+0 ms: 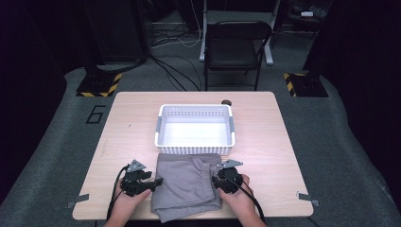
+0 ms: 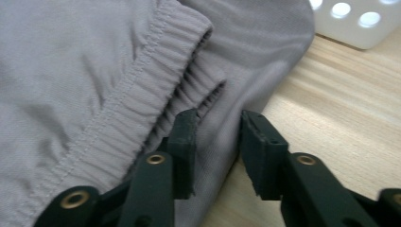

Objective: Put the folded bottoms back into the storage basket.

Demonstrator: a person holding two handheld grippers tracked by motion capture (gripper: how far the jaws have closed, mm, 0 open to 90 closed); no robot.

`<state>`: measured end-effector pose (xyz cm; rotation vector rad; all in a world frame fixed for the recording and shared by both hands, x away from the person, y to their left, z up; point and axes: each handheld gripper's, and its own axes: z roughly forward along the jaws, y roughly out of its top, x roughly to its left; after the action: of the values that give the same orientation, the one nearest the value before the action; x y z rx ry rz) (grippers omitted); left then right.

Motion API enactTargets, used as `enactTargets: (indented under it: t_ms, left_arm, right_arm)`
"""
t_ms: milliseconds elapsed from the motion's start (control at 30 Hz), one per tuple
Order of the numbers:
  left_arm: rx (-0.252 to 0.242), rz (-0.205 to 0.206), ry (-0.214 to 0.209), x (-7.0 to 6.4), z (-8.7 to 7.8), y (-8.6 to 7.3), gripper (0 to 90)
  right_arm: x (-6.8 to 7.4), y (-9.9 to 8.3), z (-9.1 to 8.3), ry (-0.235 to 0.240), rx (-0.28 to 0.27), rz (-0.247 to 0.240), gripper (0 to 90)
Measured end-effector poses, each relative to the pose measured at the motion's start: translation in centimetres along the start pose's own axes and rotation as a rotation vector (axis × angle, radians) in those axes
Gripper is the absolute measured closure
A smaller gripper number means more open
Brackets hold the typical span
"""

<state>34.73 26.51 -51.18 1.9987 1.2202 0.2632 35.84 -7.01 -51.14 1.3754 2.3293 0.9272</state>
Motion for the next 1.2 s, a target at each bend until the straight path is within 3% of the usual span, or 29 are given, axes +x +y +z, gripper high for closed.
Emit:
enactTargets:
  t_ms: [233, 300, 533, 700, 933, 1100, 1200]
  left_arm:
    - [0.001, -0.005, -0.013, -0.2, 0.0, 0.0, 39.3]
    - [-0.017, -0.005, -0.002, -0.5, 0.2, 0.0, 39.0]
    - [-0.001, 0.018, 0.012, -1.0, 0.6, 0.1, 37.0]
    - [0.007, 0.010, -0.003, -1.0, 0.8, 0.1, 34.8]
    - [0.006, 0.028, 0.005, -1.8, 1.7, 0.4, 30.5]
    - [-0.022, 0.002, 0.018, -1.9, 2.0, 0.9, 30.5]
    - [-0.010, -0.003, 0.020, -1.7, 2.1, 1.0, 29.7]
  right_arm:
    - [0.5, -0.1, 0.0, 0.003, -0.016, -0.040, 81.6]
    - [0.6, -0.1, 0.0, 0.008, -0.010, -0.039, 83.1]
    - [0.3, -0.1, 0.0, 0.021, -0.008, -0.032, 84.1]
    - [0.3, -0.1, -0.1, 0.017, -0.013, -0.033, 81.5]
    - [-0.1, -0.2, -0.3, 0.005, -0.014, -0.005, 66.2]
    - [0.0, -0.4, -0.4, 0.002, -0.007, 0.015, 62.9]
    - [0.1, -0.5, -0.5, -0.002, -0.008, 0.011, 60.5]
